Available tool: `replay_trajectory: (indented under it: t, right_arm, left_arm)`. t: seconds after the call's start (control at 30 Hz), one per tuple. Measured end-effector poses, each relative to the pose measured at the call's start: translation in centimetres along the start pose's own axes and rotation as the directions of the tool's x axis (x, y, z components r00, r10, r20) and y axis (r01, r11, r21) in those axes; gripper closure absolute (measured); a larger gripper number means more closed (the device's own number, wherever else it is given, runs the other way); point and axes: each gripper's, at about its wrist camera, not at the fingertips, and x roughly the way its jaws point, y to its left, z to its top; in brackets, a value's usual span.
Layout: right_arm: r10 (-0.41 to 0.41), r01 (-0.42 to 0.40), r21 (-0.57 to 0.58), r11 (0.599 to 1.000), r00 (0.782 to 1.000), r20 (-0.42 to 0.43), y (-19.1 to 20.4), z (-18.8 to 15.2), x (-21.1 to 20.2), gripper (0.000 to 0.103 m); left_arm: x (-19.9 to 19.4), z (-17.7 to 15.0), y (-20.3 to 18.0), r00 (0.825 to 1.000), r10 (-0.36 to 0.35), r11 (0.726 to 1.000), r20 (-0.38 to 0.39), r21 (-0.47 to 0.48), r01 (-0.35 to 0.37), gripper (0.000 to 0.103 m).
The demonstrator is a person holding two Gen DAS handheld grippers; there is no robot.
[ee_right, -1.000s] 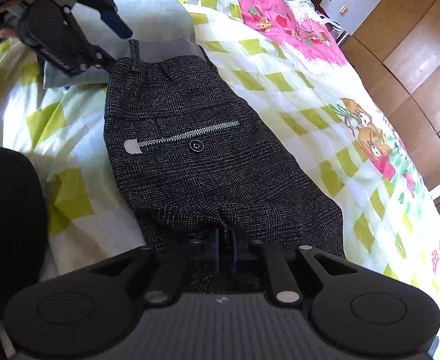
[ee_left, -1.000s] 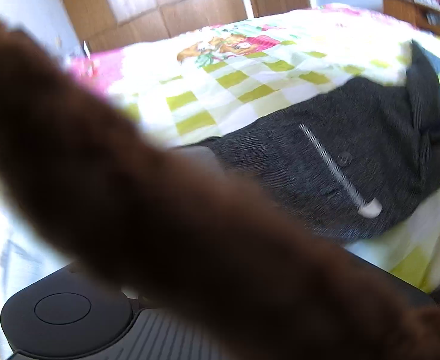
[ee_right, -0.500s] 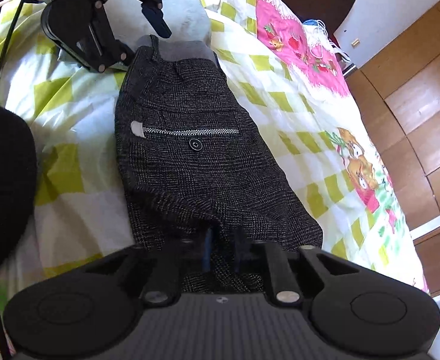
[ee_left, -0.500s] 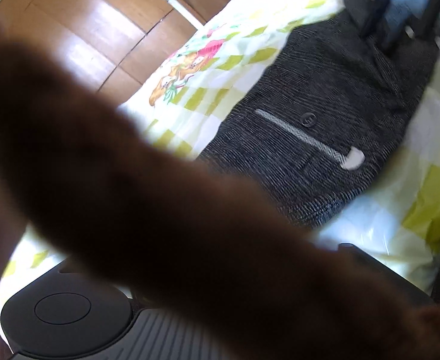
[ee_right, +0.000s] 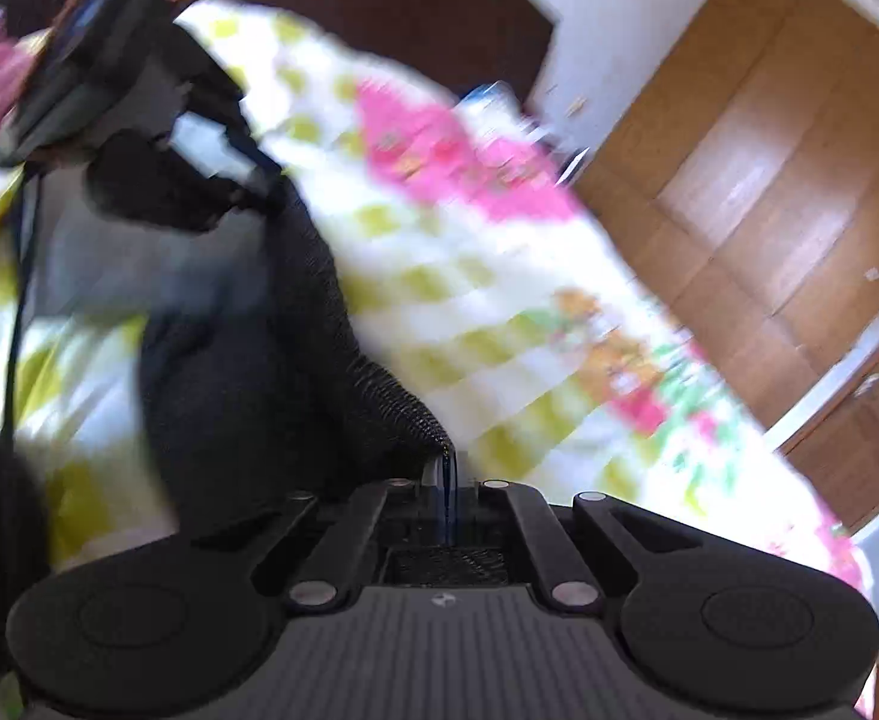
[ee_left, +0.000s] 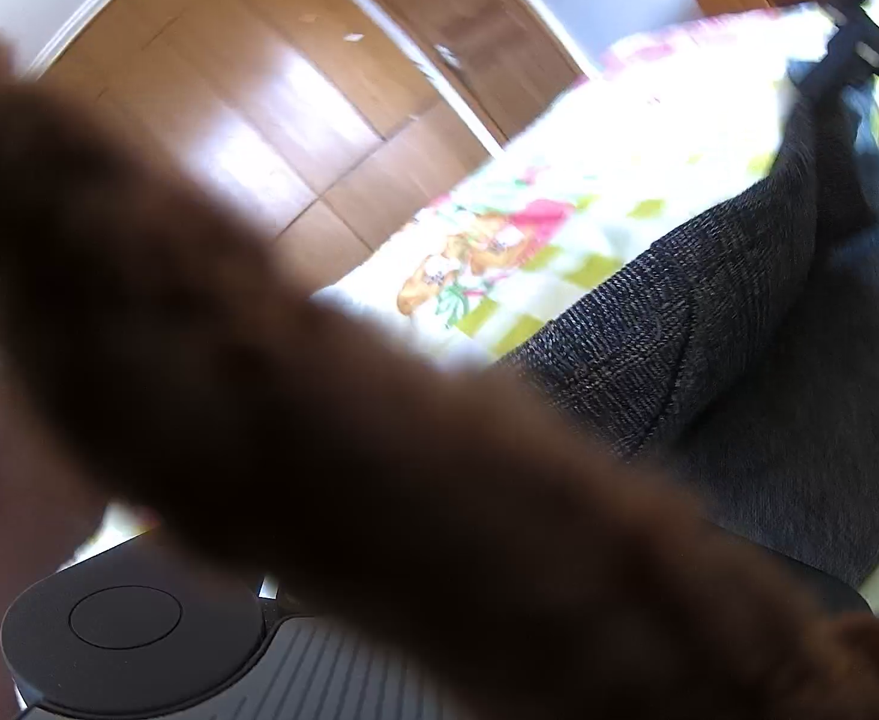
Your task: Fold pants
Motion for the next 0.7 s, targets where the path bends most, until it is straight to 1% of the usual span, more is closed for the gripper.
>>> replay_trajectory:
  t: [0.03, 0.07, 0.1, 0.13, 0.17, 0.23, 0.3, 0.33, 0.37, 0.47, 0.6, 0.7]
  right_arm:
    - [0.028, -0.029, -0.021, 0.999, 0.999, -0.039, 1.6, -0.8, 1.4, 0.086]
    - [0.039, -0.043, -0.048, 0.998, 0.997, -0.073, 3.0, -1.5, 2.5, 0.085]
    - [0.033, -0.041, -0.085, 0.995, 0.995, -0.097, 4.3, -2.2, 3.3, 0.084]
    - [0.008, -0.017, -0.109, 0.994, 0.996, -0.087, 4.9, -2.4, 3.4, 0.083]
    - [0.004, -0.012, -0.106, 0.994, 0.997, -0.078, 5.0, -2.4, 3.2, 0.081]
    - [0.033, -0.037, -0.047, 0.998, 0.996, -0.082, 4.0, -2.2, 2.6, 0.079]
    - [0.045, -0.045, -0.005, 0.999, 0.996, -0.074, 3.1, -2.3, 1.9, 0.079]
    - [0.046, -0.045, 0.007, 0.999, 0.997, -0.066, 2.8, -2.3, 1.4, 0.079]
    - [0.038, -0.037, 0.014, 0.999, 0.998, -0.057, 2.6, -2.4, 0.9, 0.079]
    - [0.019, -0.018, 0.024, 1.0, 0.999, -0.034, 1.9, -3.1, -0.7, 0.076]
    - [-0.041, 0.043, 0.044, 0.998, 0.998, -0.05, -0.4, -4.3, -2.1, 0.076]
    - [-0.138, 0.139, 0.005, 0.99, 0.986, -0.094, -3.0, -5.6, -1.8, 0.076]
  left_arm:
    - [0.5, -1.0, -0.6, 1.0, 0.001, 1.0, -0.02, 0.006, 0.0, 0.079]
    - [1.2, -2.1, -1.5, 0.998, -0.011, 1.0, -0.064, 0.025, 0.013, 0.079]
    - [2.0, -3.4, -2.6, 0.993, -0.033, 0.998, -0.116, 0.045, 0.038, 0.079]
    - [2.4, -4.6, -3.8, 0.985, -0.058, 0.995, -0.161, 0.067, 0.069, 0.078]
    - [2.4, -5.7, -4.8, 0.978, -0.067, 0.992, -0.196, 0.094, 0.087, 0.078]
    - [1.5, -6.9, -6.0, 0.979, -0.041, 0.987, -0.2, 0.147, 0.071, 0.078]
    - [0.7, -7.0, -5.4, 0.976, -0.049, 0.991, -0.212, 0.113, 0.074, 0.076]
    - [0.6, -7.0, -4.9, 0.975, -0.052, 0.993, -0.216, 0.089, 0.073, 0.073]
    - [0.6, -7.0, -4.2, 0.974, -0.053, 0.995, -0.222, 0.068, 0.07, 0.071]
    - [0.1, -6.6, -3.6, 0.973, -0.044, 0.998, -0.227, 0.032, 0.053, 0.071]
    - [-1.9, -5.2, -4.4, 0.979, -0.071, 0.997, -0.189, 0.025, 0.077, 0.071]
    - [-3.1, -3.5, -5.5, 0.982, -0.117, 0.992, -0.15, 0.017, 0.121, 0.071]
